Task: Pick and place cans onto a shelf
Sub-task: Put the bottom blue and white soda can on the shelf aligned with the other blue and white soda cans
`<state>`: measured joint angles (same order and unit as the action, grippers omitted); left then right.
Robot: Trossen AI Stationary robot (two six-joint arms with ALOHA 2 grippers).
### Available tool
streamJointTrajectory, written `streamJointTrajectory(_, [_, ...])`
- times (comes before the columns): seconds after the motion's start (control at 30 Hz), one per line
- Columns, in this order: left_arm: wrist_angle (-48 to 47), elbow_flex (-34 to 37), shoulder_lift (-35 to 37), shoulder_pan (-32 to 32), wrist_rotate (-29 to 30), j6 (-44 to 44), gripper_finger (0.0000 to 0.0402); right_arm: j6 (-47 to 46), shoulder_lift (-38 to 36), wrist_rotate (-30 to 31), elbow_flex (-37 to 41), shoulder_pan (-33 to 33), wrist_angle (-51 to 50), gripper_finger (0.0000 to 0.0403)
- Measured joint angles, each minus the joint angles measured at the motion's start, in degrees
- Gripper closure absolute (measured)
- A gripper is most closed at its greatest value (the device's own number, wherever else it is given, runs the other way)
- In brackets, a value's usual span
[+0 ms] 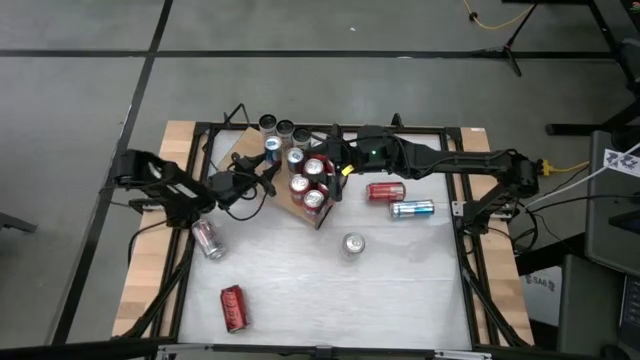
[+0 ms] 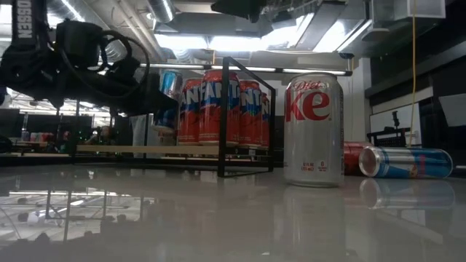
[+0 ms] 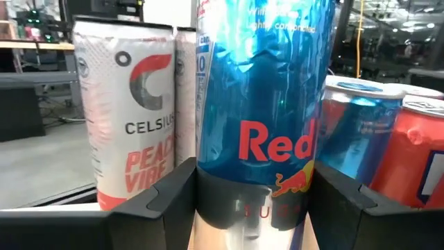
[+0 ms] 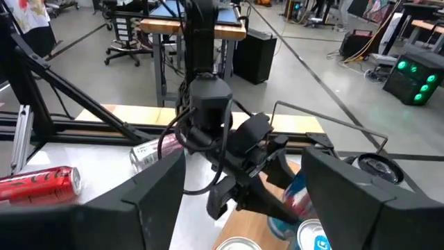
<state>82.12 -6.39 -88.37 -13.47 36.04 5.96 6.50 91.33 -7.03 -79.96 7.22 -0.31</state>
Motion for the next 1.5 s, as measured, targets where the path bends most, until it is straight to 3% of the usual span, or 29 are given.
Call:
streamJointTrajectory(0.47, [5.0,-3.6,-11.6,-0.8,-1.1,1.2,0.0195,0.0,0.0,0.0,0.0,0.0,0.2,0.0125])
streamJointTrajectory(0.87, [2.5,-3.7,-11.8,-0.8,-0.9,1.2,0.0194,0.0,0.0,0.0,0.0,0.0,-0.2,0.0125])
streamJointTrajectory(1.23, [2.1,-3.7,-11.7,-0.6,-0.9,0.9,0.0145,0.0,0.0,0.0,0.0,0.0,-0.2,0.0125])
streamJointTrajectory(1.5, [1.6,-3.7,-11.8,0.1,-1.0,0.9,0.0138,0.0,0.0,0.0,0.0,0.0,-0.2,0.0125])
